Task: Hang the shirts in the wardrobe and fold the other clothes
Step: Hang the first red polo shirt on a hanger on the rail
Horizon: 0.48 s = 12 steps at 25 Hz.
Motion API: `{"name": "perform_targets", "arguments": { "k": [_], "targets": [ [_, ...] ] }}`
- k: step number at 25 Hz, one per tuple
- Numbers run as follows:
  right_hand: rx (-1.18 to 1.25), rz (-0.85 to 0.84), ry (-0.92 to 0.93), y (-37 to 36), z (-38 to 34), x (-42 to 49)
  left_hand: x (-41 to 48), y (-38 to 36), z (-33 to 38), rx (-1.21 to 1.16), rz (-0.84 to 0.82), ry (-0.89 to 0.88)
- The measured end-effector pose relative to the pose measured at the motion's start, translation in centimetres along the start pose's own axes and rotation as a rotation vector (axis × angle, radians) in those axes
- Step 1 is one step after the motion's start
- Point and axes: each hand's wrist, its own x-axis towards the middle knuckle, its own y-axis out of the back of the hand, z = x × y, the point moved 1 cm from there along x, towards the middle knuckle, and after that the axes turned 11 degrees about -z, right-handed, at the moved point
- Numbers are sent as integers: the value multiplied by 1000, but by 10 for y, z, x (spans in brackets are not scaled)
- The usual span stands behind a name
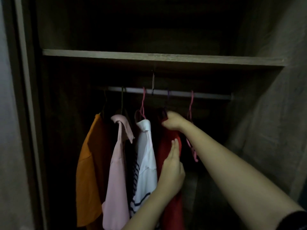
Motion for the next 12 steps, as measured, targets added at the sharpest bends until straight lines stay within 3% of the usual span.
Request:
{"name": "perform_targets", "arguments": {
  "k": [4,9,12],
  "targets": [
    [-68,19,8,-2,-1,-1,5,6,0,29,6,31],
    [-110,-129,-20,7,-7,-9,-17,0,-2,35,-66,105],
    [-77,94,108,16,-13,-39,-42,10,5,70,-35,63]
  ]
}}
